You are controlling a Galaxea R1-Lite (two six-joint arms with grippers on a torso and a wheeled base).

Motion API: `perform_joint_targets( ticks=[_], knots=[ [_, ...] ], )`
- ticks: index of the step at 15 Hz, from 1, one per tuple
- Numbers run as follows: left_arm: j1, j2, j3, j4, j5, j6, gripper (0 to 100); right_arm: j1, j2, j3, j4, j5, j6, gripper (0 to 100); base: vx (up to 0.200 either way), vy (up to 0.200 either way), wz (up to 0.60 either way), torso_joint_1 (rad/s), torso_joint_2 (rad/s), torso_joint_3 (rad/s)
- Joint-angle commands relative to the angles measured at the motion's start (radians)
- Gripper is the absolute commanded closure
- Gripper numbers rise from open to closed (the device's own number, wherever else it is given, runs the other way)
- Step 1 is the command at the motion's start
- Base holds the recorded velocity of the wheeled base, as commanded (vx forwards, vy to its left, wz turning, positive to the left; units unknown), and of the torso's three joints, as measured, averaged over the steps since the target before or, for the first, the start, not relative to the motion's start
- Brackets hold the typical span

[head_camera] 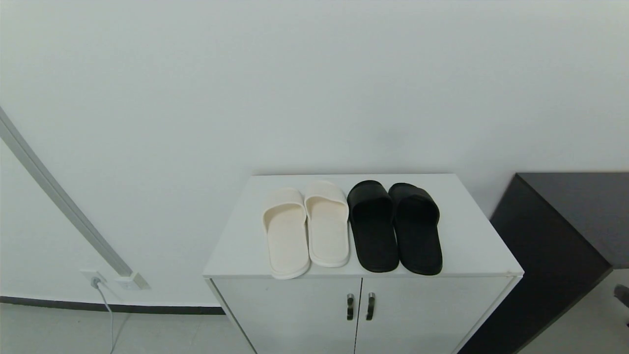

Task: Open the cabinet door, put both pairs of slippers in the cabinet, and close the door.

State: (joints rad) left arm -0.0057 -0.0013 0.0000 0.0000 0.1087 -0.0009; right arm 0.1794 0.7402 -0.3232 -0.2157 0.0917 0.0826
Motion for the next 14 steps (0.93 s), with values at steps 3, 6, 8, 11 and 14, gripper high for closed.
perform_joint_targets(
  ticks=[3,6,8,11,14],
  knots=[
    [0.0,0.001,0.0,0.0,-0.011,0.001,100,0.473,0.372,-0.231,-0.028,-0.294,0.14,0,0.0,0.0,0.0,0.0,0.0,0.0],
    [0.0,0.001,0.0,0.0,-0.014,0.001,100,0.6,0.593,-0.405,-0.031,-0.411,0.241,0,0.0,0.0,0.0,0.0,0.0,0.0],
    [0.0,0.001,0.0,0.0,-0.014,0.001,100,0.614,0.722,-0.481,-0.071,-0.495,0.264,0,0.0,0.0,0.0,0.0,0.0,0.0],
    [0.0,0.001,0.0,0.0,-0.014,0.001,100,0.634,0.892,-0.519,-0.211,-0.626,0.26,0,0.0,0.0,0.0,0.0,0.0,0.0],
    [0.0,0.001,0.0,0.0,-0.014,0.001,100,0.634,1.024,-0.548,-0.33,-0.719,0.241,0,0.0,0.0,0.0,0.0,0.0,0.0]
  ],
)
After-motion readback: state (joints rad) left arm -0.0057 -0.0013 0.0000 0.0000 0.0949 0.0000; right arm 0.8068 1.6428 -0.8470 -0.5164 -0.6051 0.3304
